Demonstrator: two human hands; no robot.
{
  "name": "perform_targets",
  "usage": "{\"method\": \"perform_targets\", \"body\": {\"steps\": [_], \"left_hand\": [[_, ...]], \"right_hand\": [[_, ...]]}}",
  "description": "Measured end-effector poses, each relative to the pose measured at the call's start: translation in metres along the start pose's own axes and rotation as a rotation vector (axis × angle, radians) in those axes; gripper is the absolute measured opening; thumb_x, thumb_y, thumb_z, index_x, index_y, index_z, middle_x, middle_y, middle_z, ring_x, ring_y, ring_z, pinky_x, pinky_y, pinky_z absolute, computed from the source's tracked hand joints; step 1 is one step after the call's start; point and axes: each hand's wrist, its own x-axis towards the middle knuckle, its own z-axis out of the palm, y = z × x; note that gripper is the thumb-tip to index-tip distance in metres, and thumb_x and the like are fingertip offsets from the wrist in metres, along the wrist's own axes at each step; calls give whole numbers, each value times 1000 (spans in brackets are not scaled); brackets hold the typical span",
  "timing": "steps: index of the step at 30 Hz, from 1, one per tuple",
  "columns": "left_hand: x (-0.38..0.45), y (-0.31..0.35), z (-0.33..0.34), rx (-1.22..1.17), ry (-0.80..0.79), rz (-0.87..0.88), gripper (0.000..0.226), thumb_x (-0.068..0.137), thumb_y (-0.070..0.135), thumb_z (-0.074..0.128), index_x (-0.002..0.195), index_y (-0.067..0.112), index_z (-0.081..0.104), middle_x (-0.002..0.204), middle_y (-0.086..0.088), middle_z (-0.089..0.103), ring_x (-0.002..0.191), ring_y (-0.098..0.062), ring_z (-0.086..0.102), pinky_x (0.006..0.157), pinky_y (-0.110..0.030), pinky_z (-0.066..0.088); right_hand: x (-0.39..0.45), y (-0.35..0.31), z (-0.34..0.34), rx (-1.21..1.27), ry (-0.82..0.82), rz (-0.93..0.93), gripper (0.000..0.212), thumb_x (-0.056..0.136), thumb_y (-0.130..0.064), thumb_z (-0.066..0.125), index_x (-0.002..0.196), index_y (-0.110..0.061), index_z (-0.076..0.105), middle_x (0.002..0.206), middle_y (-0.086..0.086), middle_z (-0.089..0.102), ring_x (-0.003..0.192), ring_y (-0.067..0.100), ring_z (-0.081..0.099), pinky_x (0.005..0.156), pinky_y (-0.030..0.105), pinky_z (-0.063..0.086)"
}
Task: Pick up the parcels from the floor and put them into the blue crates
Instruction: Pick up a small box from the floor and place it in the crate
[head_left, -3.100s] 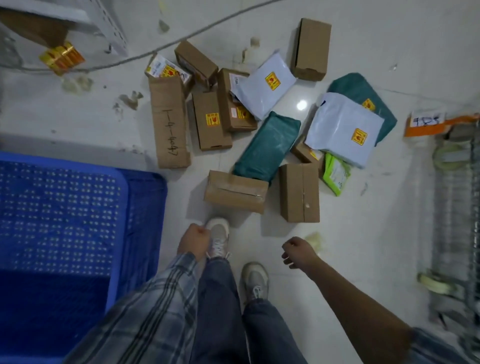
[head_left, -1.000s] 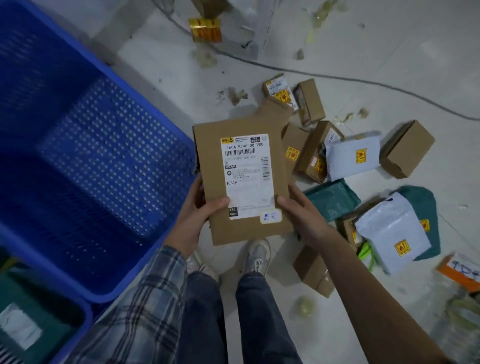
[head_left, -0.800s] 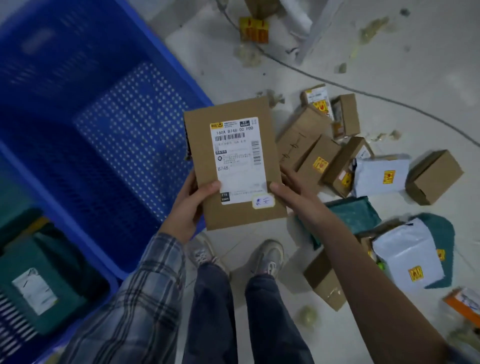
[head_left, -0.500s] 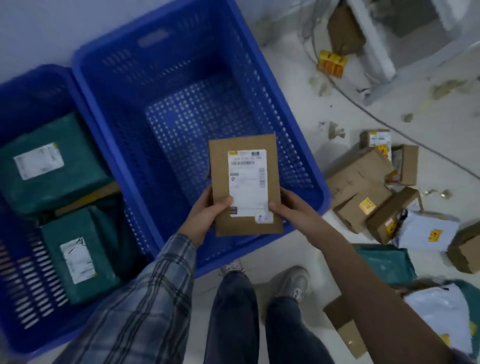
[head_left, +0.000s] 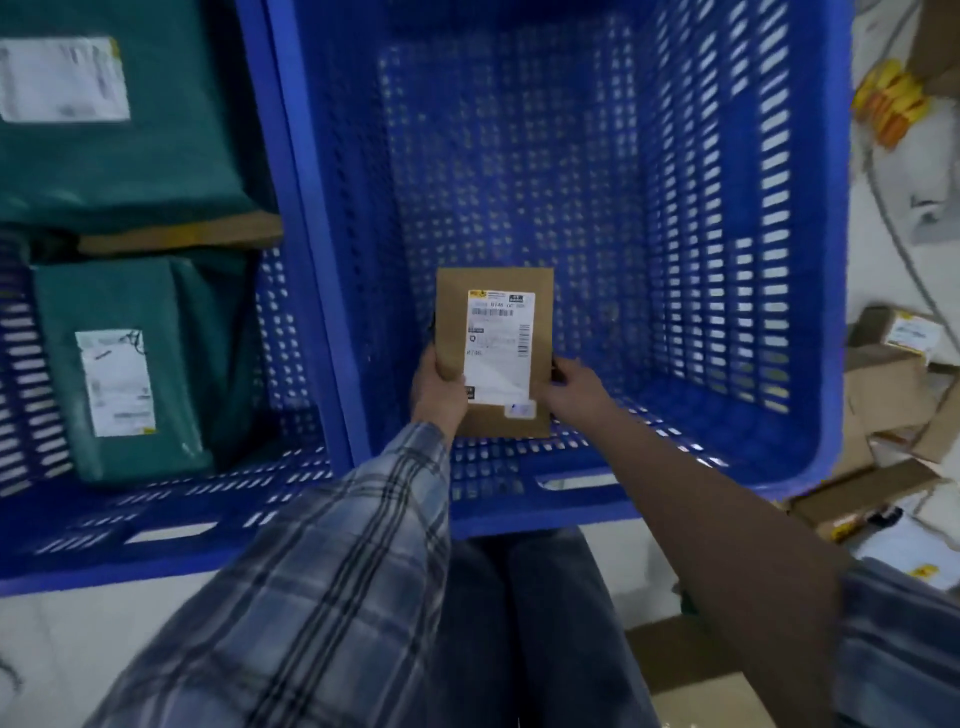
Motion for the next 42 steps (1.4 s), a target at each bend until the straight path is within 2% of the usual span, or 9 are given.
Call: {"method": "perform_targets", "body": {"steps": [11,18,21,24,27,30,33,37,42], "left_hand": [[61,-43,33,655,181,-68,64,99,9,38,149,-1,-1,148,-19,31,123,-36,48,92,-45,45],[50,-44,44,818,396,-2,49,90,8,24,130,-7,47,119,-18,58,92,-25,64,62,-29,52],[36,-43,43,850,154,-97,42,98,12,29,137,-4,33,138,-20,36,122,-33,42,90,-40,45],[14,-22,25,569,-178,-158,33,99,19,38,128,9,49,139,-13,43,115,-26,48,97,-36,43],[-13,-2,-2,282,-348,-191,23,99,21,45,120,17,54,111,-6,61,93,-20,57,86,-32,48],[-32,15,-28,250,-226,-384,31,98,16,47,124,3,53,82,-11,57,70,-23,54,74,-36,48],[-51,38,-34,194,-153,-362,27,100,15,44,121,-1,51,75,-12,53,65,-24,52,74,-37,47],[-93,62,-18,394,-216,-180,28,98,9,41,71,14,46,67,-12,45,58,-22,45,72,-36,41],[-137,59,31,686,-327,-60,21,99,13,41,82,5,49,66,-13,51,56,-23,47,53,-32,41]], "right_hand": [[79,25,49,-117,101,-39,57,89,-9,60,142,-7,38,141,13,49,127,28,48,102,35,41],[84,33,44,-79,70,-15,67,85,-3,65,145,-7,33,140,13,50,127,27,50,98,31,43],[80,18,52,-331,-105,153,95,85,-23,67,152,-20,0,147,13,38,129,29,45,103,34,39],[64,3,54,-462,-79,288,102,83,-33,66,150,-17,-10,150,15,32,130,32,43,107,43,39],[27,6,34,-250,-8,296,52,86,-34,57,128,-8,42,119,18,54,99,29,57,88,37,47],[-26,16,8,154,98,286,11,92,-21,47,89,-10,47,80,10,51,72,26,56,69,35,44],[-74,24,-17,478,304,127,15,94,-9,42,83,-8,52,64,8,53,56,21,50,57,32,41],[-153,60,-45,408,625,-53,22,89,-4,45,73,-14,57,63,3,58,60,24,56,61,33,45],[-229,142,-50,747,597,224,23,91,-2,42,74,-10,55,61,7,57,53,20,52,51,26,42]]}}
